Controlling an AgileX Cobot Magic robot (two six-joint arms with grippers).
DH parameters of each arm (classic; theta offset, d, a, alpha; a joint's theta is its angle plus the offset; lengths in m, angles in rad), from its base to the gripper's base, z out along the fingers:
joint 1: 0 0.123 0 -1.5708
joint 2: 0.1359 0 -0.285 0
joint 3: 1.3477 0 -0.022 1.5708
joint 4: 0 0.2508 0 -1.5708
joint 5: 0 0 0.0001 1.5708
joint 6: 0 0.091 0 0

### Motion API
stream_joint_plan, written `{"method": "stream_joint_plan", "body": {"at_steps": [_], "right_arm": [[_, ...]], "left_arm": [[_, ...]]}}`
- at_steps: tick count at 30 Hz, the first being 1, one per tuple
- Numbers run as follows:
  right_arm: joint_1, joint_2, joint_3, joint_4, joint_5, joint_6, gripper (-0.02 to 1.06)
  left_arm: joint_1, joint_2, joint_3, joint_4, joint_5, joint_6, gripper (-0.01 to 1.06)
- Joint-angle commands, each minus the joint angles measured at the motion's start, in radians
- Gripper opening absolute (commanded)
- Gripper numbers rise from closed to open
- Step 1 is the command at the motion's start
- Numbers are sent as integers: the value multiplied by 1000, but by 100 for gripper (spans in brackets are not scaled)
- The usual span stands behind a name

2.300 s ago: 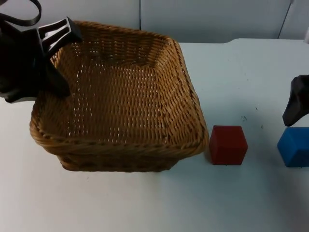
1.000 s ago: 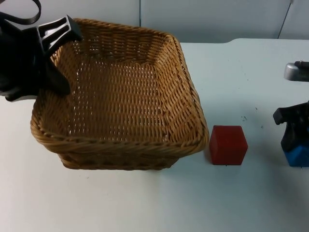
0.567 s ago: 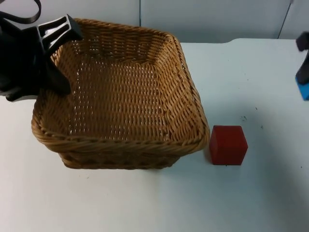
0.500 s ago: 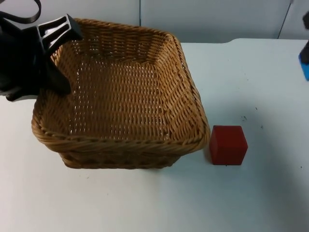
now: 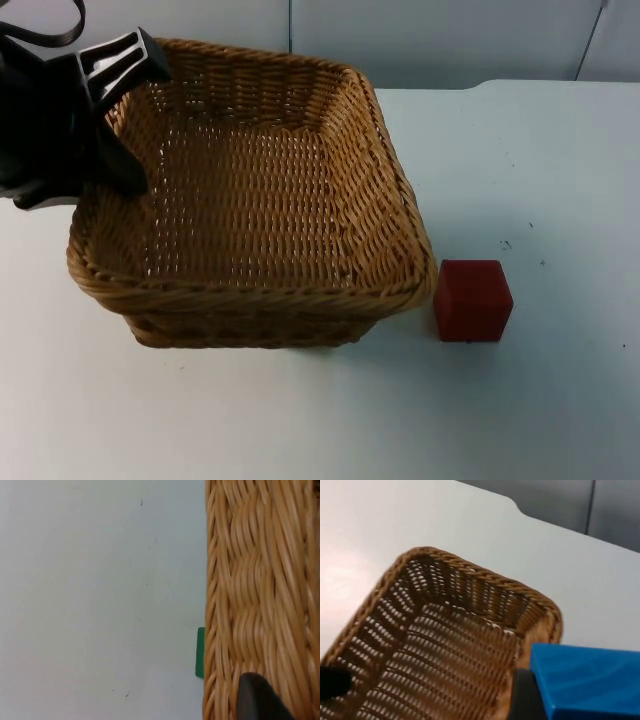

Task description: Pick up the basket with the left hand and place the blue cube into the basket with the right hand.

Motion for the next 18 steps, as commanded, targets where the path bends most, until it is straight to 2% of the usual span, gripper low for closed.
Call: {"method": "stream_joint_plan", "body": {"at_steps": [1,2,10,18], "right_arm": [[43,24,-8,5,-61,-9,0],[79,57,-22,5,-73,-9,0],[173,241,-132,5,-72,-9,0],[220,430,-251,-5,1,-15,0]], "left_arm": [[0,-13,1,-19,-29,-3,0],[0,-13,1,-19,-29,-3,0],[0,-13,1,-21,-29,-3,0],[0,-13,1,-21,-29,-3,0]]}}
